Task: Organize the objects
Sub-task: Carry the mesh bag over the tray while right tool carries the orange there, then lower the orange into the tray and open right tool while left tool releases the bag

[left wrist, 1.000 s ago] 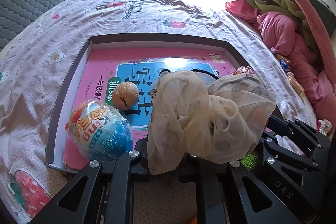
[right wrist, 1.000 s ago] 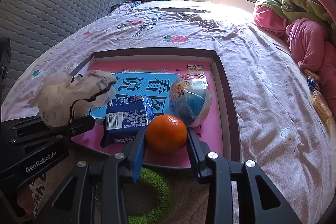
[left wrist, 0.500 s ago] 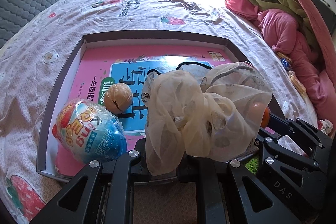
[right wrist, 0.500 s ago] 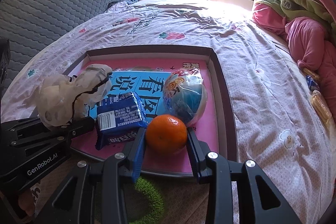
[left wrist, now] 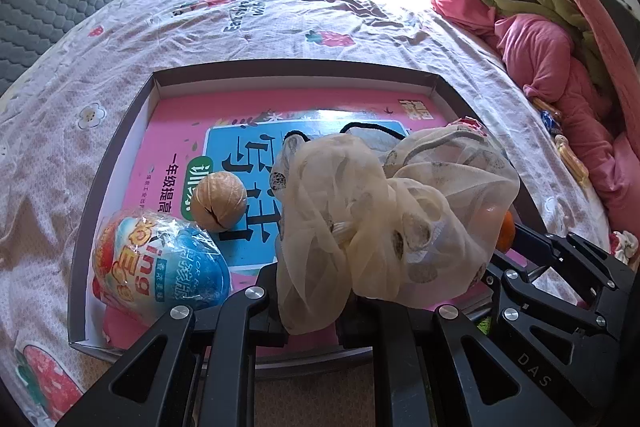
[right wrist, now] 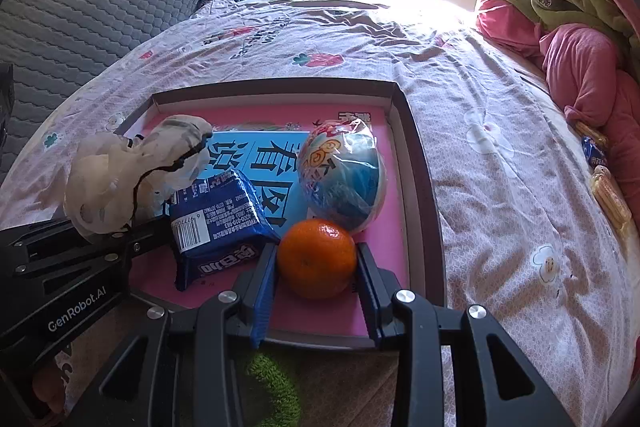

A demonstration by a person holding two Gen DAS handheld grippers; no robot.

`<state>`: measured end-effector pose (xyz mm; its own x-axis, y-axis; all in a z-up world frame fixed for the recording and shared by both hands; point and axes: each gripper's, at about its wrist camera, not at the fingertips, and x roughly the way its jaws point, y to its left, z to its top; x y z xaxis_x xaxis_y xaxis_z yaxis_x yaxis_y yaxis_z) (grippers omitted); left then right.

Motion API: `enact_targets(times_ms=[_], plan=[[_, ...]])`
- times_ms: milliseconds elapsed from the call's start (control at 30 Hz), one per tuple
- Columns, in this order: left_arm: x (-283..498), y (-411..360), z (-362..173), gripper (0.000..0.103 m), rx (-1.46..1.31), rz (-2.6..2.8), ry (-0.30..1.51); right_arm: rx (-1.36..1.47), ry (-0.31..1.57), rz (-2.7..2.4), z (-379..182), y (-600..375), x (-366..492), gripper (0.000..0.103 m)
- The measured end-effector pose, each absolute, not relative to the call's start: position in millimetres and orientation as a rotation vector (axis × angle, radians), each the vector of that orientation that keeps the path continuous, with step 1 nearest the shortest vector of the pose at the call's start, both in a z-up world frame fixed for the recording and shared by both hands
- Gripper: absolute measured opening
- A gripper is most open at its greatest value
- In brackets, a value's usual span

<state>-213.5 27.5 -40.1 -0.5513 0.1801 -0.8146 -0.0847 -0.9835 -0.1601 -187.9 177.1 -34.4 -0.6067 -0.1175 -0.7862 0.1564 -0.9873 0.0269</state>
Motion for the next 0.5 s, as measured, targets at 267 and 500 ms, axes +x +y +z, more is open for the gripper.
enact_targets(times_ms=[267,500], plan=[[-214,30,-40,0.015,-1.412,2.651,-0.108,1.324,0.061,-2.682,-34,177,-190,0.038],[-210,39,-38,0.015,-1.410,2.619,-0.080,1.332,0.046,-2.681,-33,180,-189,0.038]])
